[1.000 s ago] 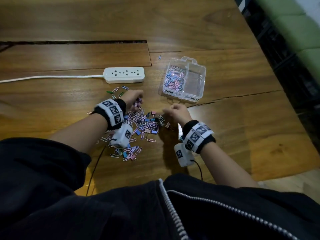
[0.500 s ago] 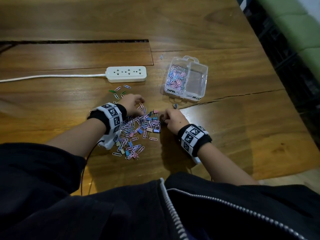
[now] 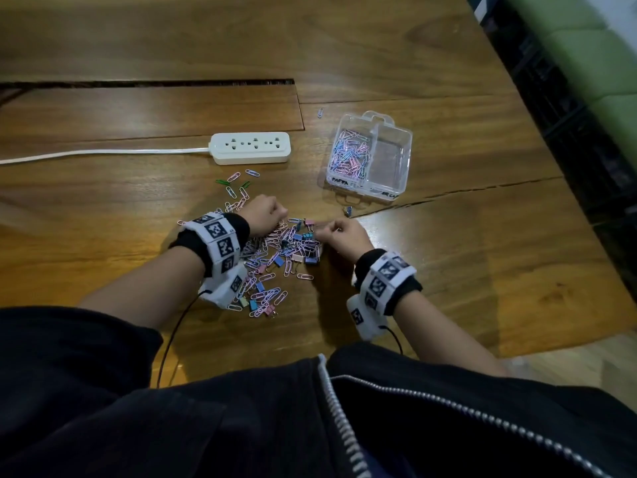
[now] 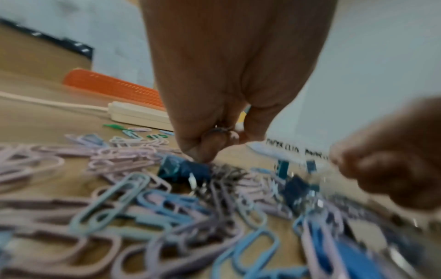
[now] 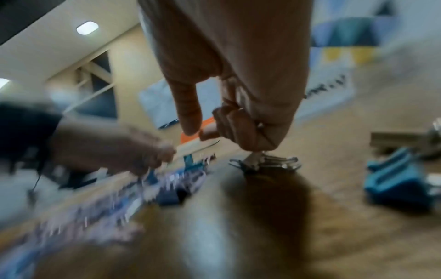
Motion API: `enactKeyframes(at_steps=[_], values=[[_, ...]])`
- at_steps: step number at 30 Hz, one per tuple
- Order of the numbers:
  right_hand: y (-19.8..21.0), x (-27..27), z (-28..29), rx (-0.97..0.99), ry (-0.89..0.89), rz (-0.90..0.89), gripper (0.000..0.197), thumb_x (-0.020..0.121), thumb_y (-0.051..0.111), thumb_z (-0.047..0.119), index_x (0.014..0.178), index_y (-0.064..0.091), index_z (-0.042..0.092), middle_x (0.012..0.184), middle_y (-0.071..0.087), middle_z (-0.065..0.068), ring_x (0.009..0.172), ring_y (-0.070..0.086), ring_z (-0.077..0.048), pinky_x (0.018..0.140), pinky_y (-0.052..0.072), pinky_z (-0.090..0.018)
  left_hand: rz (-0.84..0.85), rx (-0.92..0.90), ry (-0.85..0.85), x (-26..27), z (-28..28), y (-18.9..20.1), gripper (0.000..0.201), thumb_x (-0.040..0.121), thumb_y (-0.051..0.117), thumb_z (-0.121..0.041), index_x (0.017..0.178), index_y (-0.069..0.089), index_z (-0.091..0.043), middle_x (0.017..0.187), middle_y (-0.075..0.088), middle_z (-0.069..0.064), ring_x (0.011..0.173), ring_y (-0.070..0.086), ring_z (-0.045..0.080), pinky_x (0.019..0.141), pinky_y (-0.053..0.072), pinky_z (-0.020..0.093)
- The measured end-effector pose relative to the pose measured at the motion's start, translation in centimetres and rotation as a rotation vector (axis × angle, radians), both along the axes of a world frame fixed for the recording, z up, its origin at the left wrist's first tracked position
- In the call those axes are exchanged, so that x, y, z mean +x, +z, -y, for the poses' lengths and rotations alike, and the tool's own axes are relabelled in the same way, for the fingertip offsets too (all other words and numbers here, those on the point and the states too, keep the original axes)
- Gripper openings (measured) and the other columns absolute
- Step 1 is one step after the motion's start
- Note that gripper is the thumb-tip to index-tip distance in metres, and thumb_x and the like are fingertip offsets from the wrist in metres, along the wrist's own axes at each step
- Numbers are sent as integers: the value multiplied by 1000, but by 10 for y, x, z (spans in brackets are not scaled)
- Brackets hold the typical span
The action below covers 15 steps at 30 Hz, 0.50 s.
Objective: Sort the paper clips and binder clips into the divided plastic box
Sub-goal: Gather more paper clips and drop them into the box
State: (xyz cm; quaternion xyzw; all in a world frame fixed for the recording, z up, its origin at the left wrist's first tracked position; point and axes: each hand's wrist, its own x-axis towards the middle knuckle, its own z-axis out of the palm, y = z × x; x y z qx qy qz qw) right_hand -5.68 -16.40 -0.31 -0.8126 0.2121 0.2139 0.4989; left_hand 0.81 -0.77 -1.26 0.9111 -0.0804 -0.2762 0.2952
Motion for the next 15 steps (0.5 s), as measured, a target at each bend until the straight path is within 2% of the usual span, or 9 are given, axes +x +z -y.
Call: enactKeyframes(at_steps=[2, 3, 5, 6, 8, 11, 13, 15], values=[[-6, -4, -6, -170, 119, 48, 16, 79, 68, 21, 82, 53, 17, 87, 55, 2, 79, 52, -13, 68, 42, -21, -89, -123, 117, 3, -3, 4, 19, 98, 36, -26, 100, 46, -10, 77, 47, -3, 60, 40, 8, 52, 36, 18], [-8, -6, -9, -244, 163, 64, 22, 78, 70, 24, 92, 56, 15, 92, 55, 2, 85, 52, -14, 74, 43, -24, -103, -162, 144, 5, -6, 5, 16, 98, 36, -26, 97, 43, -12, 75, 45, -4, 59, 39, 9, 51, 36, 17], [-9, -8, -12, -341, 216, 94, 32, 78, 70, 26, 103, 56, 12, 96, 53, 1, 87, 50, -14, 76, 41, -26, -52, -151, 114, 6, -9, 6, 10, 95, 44, -23, 91, 43, -14, 77, 45, -5, 65, 43, 12, 54, 37, 18], [-9, -7, -14, -370, 233, 110, 32, 79, 69, 25, 104, 56, 11, 97, 54, -1, 86, 49, -15, 74, 40, -25, -25, -115, 74, 6, -10, 6, 9, 91, 52, -21, 90, 45, -15, 79, 47, -5, 72, 46, 14, 58, 38, 19], [-7, -7, -19, -410, 269, 111, 24, 81, 66, 21, 101, 57, 10, 102, 57, -5, 84, 49, -16, 72, 39, -26, -17, -20, -10, 5, -11, 4, 26, 83, 65, -20, 102, 50, -10, 90, 52, -2, 87, 50, 17, 71, 42, 24], [-7, -4, -24, -434, 309, 51, 13, 85, 61, 15, 96, 59, 8, 104, 60, -10, 87, 54, -21, 68, 38, -27, -14, 102, -110, 3, -14, 1, 46, 77, 71, -21, 114, 49, -5, 112, 56, 7, 108, 53, 24, 87, 41, 30], [-7, -4, -24, -426, 332, 36, 5, 86, 59, 14, 87, 55, 11, 99, 59, -11, 82, 51, -19, 61, 36, -25, 21, 145, -164, 1, -13, -3, 43, 79, 69, -24, 112, 50, -4, 117, 55, 12, 106, 52, 24, 89, 41, 31], [-9, -4, -22, -400, 347, 45, 8, 87, 57, 12, 82, 51, 12, 93, 55, -9, 79, 49, -17, 55, 33, -20, 53, 193, -210, -4, -10, -2, 34, 84, 63, -25, 107, 53, -3, 110, 54, 13, 92, 50, 21, 86, 43, 31]])
